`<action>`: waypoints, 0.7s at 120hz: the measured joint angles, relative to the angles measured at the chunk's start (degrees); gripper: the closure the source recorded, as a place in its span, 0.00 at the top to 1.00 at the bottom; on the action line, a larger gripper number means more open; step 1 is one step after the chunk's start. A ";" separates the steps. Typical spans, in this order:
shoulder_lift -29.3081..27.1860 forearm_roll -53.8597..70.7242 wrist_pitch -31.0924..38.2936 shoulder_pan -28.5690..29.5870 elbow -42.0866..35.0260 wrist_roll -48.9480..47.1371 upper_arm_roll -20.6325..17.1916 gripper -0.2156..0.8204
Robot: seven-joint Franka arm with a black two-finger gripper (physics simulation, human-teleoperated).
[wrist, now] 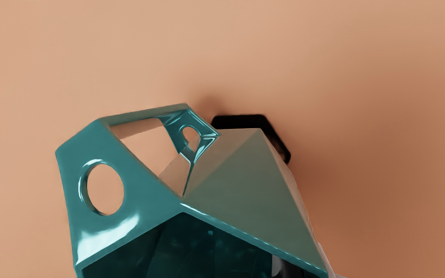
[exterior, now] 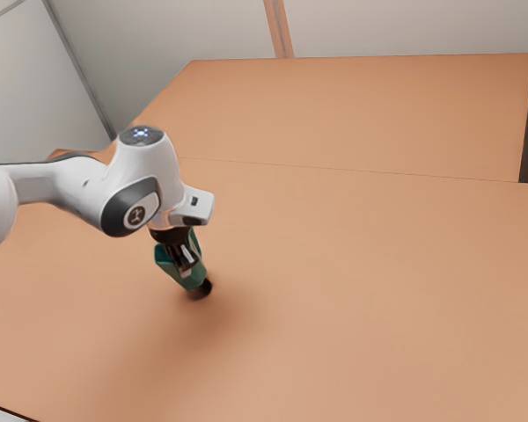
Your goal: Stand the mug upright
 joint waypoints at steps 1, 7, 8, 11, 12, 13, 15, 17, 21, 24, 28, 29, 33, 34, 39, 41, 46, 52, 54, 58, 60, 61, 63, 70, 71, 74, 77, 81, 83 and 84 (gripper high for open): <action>0.08 0.02 0.01 0.00 0.00 -0.17 0.00 0.03; 0.34 0.15 0.08 -0.07 -0.01 -1.11 -0.01 0.03; 0.38 0.16 0.09 -0.09 -0.01 -1.26 -0.01 0.03; 0.57 0.21 0.12 -0.14 -0.01 -1.71 -0.01 0.03; 0.63 0.22 0.12 -0.16 -0.01 -1.85 0.00 0.03; 0.69 0.23 0.13 -0.16 -0.01 -1.99 -0.02 0.03; 0.81 0.25 0.15 -0.20 -0.01 -2.26 -0.02 0.03; 0.94 0.27 0.16 -0.26 -0.01 -2.53 -0.02 0.03; 1.22 0.30 0.18 -0.37 -0.01 -3.05 -0.02 0.03; 1.42 0.32 0.19 -0.41 -0.01 -3.42 -0.04 0.03; 1.65 0.34 0.22 -0.47 -0.01 -3.88 -0.06 0.03; 1.70 0.34 0.23 -0.48 -0.01 -4.00 -0.06 0.03; 1.94 0.35 0.24 -0.54 0.03 -4.43 -0.05 0.03; 2.01 0.36 0.25 -0.54 0.03 -4.54 -0.04 0.03; 2.35 0.37 0.27 -0.54 0.06 -5.05 -0.05 0.03; 2.45 0.37 0.27 -0.54 0.06 -5.24 -0.05 0.03; 2.69 0.38 0.29 -0.55 0.07 -5.70 -0.05 0.03; 2.93 0.39 0.30 -0.68 0.07 -6.22 -0.02 0.03; 2.99 0.39 0.31 -0.78 0.07 -6.38 -0.02 0.03; 3.07 0.39 0.32 -0.97 0.07 -6.69 -0.01 0.03; 3.10 0.39 0.32 -1.05 0.07 -6.84 -0.01 0.03; 3.11 0.39 0.32 -1.08 0.07 -6.91 -0.01 0.03; 3.17 0.40 0.32 -1.14 0.08 -7.06 -0.01 0.03; 3.41 0.40 0.33 -1.21 0.08 -7.53 -0.02 0.03; 3.45 0.40 0.33 -1.21 0.08 -7.59 -0.01 0.03; 3.56 0.40 0.33 -1.21 0.08 -7.78 -0.01 0.03; 3.67 0.40 0.34 -1.19 0.08 -7.96 -0.02 0.03; 3.76 0.40 0.34 -1.14 0.08 -8.18 -0.05 0.03; 3.79 0.40 0.34 -1.15 0.08 -8.29 -0.04 0.03; 3.81 0.40 0.34 -1.16 0.08 -8.35 -0.03 0.03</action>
